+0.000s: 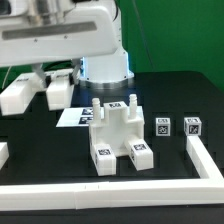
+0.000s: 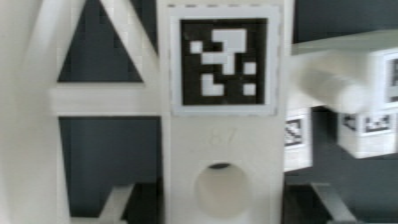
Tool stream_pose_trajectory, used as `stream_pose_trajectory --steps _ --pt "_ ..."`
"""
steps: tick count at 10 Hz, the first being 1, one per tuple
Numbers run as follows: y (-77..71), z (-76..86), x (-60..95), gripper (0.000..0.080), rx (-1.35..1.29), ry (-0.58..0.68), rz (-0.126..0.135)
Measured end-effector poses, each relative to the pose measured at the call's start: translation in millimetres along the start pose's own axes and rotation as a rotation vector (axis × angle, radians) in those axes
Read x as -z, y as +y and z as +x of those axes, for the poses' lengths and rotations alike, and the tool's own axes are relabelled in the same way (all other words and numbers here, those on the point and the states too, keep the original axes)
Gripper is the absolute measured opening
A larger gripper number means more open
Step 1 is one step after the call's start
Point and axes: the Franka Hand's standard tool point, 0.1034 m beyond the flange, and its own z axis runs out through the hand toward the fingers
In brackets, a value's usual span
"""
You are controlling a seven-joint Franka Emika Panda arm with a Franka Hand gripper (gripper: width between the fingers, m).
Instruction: Assemble chair
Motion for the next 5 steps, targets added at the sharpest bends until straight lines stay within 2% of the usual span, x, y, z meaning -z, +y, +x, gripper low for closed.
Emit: stream_pose_trajectory --steps 1,3,5 --pt "-12.6 3.6 2.5 0.0284 0.016 0.006 0.002" --pt "-10.4 2.2 -1.0 0.0284 0.016 0.000 0.003" --pt "-15.1 3.1 -1.0 0.0284 0.025 -0.001 0.002"
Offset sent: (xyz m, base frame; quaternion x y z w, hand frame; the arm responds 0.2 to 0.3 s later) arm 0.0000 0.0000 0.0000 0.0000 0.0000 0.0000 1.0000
